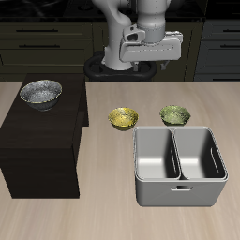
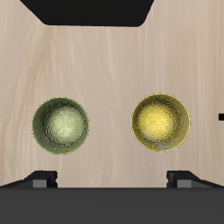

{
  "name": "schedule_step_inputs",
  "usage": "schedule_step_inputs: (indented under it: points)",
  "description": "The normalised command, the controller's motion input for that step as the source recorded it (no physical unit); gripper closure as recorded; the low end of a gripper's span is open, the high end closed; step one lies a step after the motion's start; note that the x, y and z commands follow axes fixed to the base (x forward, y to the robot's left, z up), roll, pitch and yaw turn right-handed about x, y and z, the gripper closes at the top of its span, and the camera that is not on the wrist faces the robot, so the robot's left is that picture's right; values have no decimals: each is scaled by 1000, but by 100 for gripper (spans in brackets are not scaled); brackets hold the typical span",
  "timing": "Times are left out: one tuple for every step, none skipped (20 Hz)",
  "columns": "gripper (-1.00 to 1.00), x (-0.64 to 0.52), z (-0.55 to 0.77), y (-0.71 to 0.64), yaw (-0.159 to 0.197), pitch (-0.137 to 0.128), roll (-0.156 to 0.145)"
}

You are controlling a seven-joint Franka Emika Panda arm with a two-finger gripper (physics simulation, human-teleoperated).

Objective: Stack the green bowl on the black bowl

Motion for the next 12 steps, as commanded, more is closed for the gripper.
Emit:
schedule_step_inputs:
  points:
    - [-100, 86, 15, -6, 0, 0, 0]
    - [-100, 81, -506, 842, -22, 113, 131]
    - [-100, 106, -117, 141, -40, -67, -114]
    - [-100, 129, -191, 280, -55, 86, 38]
    - [-100, 63, -5, -15, 0, 0, 0]
    - [-100, 115, -111, 250, 8, -13, 55]
    - [-100, 38, -2, -4, -18, -117, -126]
    - [-100, 10, -74, 146, 16, -104, 18]
    - [-100, 176, -235, -51, -12, 103, -6]
    - [-100, 112, -147, -33, -24, 36, -64]
    - [-100, 76, -114, 8, 9, -90, -1]
    - [-100, 56, -236, -110, -40, -6, -112]
